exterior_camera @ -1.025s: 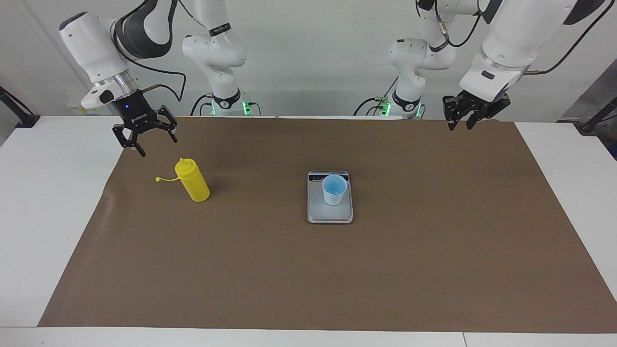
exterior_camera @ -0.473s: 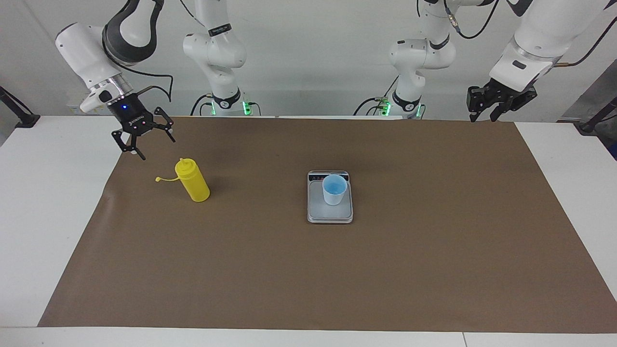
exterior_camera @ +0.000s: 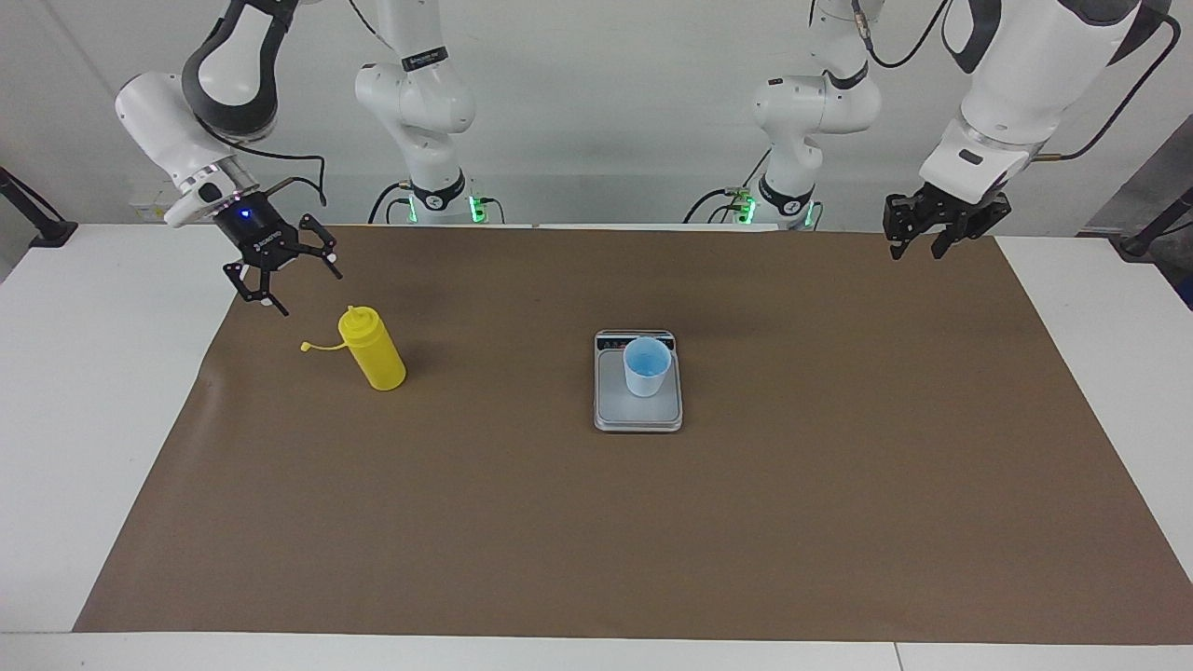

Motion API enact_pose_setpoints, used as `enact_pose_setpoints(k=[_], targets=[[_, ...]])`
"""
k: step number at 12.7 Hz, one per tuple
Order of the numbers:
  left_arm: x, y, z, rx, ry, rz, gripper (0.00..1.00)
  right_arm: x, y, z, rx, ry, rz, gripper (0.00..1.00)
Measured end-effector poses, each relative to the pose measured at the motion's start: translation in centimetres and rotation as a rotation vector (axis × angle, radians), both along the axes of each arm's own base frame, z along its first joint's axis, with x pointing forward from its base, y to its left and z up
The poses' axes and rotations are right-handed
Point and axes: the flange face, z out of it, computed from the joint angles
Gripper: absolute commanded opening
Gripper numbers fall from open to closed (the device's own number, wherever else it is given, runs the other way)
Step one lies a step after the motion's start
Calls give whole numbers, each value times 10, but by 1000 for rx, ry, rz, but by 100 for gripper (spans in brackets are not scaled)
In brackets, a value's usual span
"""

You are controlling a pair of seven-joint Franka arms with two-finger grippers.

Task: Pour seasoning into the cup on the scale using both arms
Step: 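Withdraw the left gripper while the right gripper opens near the bottle, then move the open right gripper around the yellow bottle and close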

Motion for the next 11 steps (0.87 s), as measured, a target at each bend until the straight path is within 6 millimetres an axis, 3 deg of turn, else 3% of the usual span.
enact_pose_setpoints(k=[3, 9, 10, 11], targets=[[-2, 0, -3, -4, -14, -1, 63, 0, -13, -39, 58, -54, 63, 100], [-20, 6, -8, -5, -9, 10, 68, -1, -19, -81, 131, -149, 159, 100], [-22, 13, -7, -5, -11, 23, 73, 0, -17, -84, 146, -161, 163, 100], [-23, 20, -6, -4, -11, 36, 87, 0, -16, -85, 160, -172, 164, 100]])
